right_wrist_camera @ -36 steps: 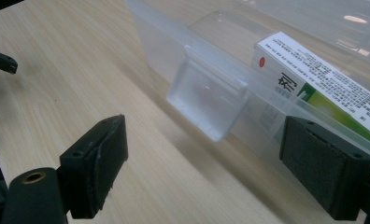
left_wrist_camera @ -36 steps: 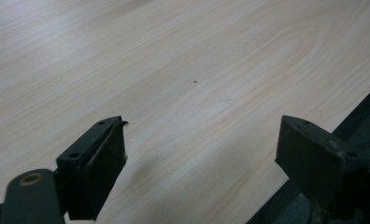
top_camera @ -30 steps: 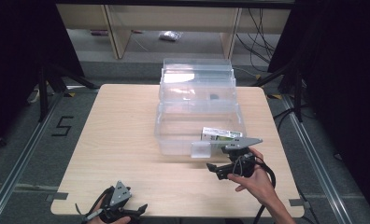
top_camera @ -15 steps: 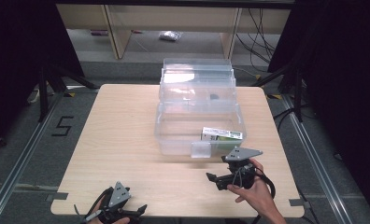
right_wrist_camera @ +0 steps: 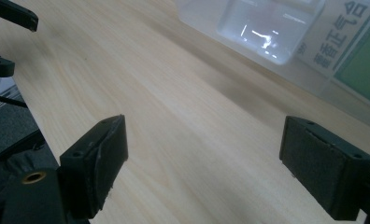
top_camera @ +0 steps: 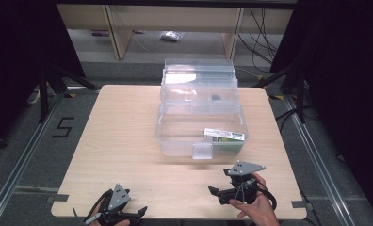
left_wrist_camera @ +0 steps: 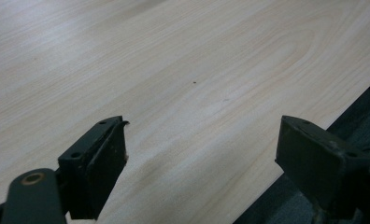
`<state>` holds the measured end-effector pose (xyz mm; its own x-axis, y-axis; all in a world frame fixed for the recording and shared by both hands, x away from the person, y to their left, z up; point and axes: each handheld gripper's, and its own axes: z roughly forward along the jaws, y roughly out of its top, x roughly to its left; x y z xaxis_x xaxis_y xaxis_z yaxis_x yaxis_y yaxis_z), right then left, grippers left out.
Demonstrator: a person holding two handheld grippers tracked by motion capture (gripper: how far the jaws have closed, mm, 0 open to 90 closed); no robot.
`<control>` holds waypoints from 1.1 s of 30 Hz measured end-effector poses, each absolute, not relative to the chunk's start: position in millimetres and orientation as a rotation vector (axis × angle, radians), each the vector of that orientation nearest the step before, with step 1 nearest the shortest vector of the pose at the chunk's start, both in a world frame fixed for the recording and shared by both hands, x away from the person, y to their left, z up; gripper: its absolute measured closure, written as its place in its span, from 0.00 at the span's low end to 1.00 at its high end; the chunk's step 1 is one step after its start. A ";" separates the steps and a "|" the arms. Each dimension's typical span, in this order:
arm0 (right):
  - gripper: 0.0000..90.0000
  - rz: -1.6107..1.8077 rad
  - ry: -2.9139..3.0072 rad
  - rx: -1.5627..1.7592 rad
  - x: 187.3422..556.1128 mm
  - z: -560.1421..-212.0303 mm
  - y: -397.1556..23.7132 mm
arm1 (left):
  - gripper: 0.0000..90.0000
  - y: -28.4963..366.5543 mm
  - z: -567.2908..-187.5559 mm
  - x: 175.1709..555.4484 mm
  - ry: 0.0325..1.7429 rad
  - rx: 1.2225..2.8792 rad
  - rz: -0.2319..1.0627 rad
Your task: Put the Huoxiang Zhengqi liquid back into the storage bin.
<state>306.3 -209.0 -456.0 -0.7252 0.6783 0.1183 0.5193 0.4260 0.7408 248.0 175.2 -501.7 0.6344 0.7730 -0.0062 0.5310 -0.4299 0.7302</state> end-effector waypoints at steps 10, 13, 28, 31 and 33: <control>0.18 1.168 2.502 1.082 293.2 -469.9 -220.5 | 0.17 176.1 -501.5 248.5 1.009 2.149 0.433; 0.18 1.149 2.519 1.069 290.8 -473.7 -222.2 | 0.17 175.5 -501.5 248.1 1.016 2.136 0.429; 0.18 1.126 2.519 1.075 268.8 -481.0 -232.0 | 0.17 175.4 -501.7 248.9 0.996 2.151 0.429; 0.18 1.114 2.508 1.090 266.6 -482.1 -233.7 | 0.17 174.5 -500.9 248.3 0.995 2.147 0.419; 0.18 1.104 2.501 1.097 266.0 -482.1 -234.3 | 0.17 174.3 -500.7 248.0 0.997 2.148 0.421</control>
